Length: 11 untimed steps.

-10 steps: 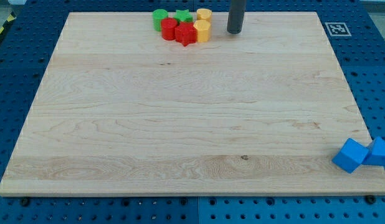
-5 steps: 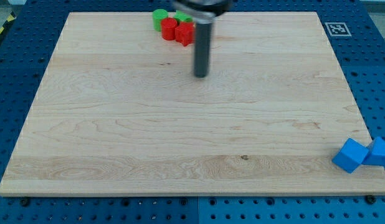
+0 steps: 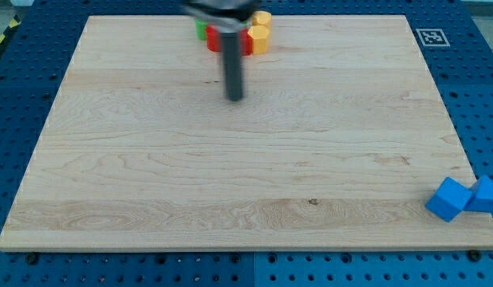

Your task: Slide the blue triangle along with the blue cube towards the bottom center

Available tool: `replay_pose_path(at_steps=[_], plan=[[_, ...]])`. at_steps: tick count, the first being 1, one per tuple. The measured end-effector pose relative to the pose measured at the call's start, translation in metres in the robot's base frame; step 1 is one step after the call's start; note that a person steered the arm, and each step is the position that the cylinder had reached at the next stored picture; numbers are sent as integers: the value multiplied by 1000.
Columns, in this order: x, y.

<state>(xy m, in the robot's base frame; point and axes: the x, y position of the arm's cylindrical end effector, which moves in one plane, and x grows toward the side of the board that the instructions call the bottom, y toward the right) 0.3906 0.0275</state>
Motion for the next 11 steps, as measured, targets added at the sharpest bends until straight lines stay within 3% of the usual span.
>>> replay_pose_path(at_steps=[1,2,3,5,6,7,8,9,10,11], plan=[[-2,133],[22,279],[33,314],[60,318],[122,317],[214,316],[222,236],[184,132],[116,60],[201,95]])
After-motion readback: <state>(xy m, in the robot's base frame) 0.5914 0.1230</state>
